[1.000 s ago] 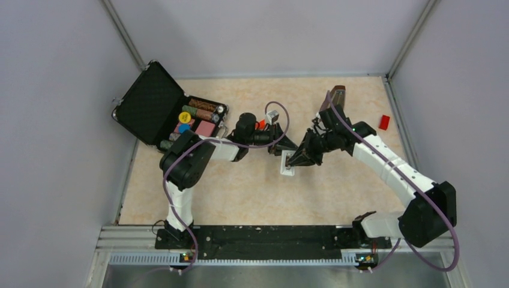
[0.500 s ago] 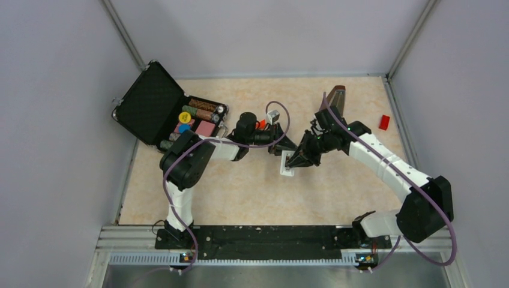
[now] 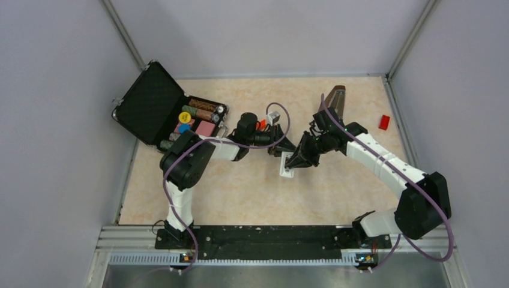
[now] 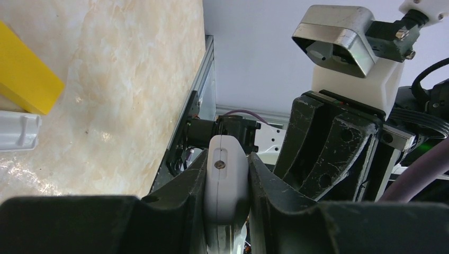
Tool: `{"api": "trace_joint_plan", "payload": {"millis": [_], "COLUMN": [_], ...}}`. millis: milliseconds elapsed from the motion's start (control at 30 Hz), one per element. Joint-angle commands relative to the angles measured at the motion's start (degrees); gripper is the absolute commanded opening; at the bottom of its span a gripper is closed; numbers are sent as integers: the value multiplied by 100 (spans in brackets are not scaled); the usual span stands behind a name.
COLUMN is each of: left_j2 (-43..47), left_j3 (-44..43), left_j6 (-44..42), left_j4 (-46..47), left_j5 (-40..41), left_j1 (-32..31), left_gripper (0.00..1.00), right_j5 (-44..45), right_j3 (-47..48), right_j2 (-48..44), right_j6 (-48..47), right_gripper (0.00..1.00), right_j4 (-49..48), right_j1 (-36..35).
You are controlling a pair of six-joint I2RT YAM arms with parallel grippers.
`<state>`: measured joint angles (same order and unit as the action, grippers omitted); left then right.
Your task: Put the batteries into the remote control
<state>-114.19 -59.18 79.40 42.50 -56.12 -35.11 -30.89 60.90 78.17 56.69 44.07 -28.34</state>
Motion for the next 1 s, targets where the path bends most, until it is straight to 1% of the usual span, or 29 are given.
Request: {"api": "trace_joint_plan", "payload": {"millis": [0, 100, 233, 367, 667, 700, 733, 800, 867, 967], "left_j2": [44, 45, 41, 33, 11, 21, 30, 46, 62, 116], "left_j3": [-199, -200, -166, -155, -245, -262, -271, -278, -276, -260], "left_j6": [-61, -49, -40, -24, 63, 67, 82, 117, 182, 462], "left_j4": [196, 216, 230, 235, 219, 203, 198, 197, 214, 404], "left_j5": [-93, -92, -76, -66, -129, -150, -173, -223, -280, -356], "left_j1": [-33, -37, -33, -36, 13, 19, 21, 16, 26, 31], "left_gripper": [0, 0, 0, 0, 0, 0, 0, 0, 0, 0], "right_j5": [-11, 34, 63, 86, 128, 154, 169, 184, 216, 396], "right_j3": [-12, -11, 36, 87, 221, 216, 201, 207, 268, 303], "right_j2": [32, 49, 24, -42, -541, -604, -662, -733, -791, -925], "right_j6": [21, 11, 34, 97, 185, 166, 122, -70, -464, -1254], "right_gripper": [14, 18, 29, 37, 48, 50, 53, 56, 60, 70], "right_j4": [-258, -236, -229, -229, -174, -157, -160, -179, -173, -104], "right_j1": [-61, -58, -58, -64, -24, -18, -12, -13, -8, -25]}}
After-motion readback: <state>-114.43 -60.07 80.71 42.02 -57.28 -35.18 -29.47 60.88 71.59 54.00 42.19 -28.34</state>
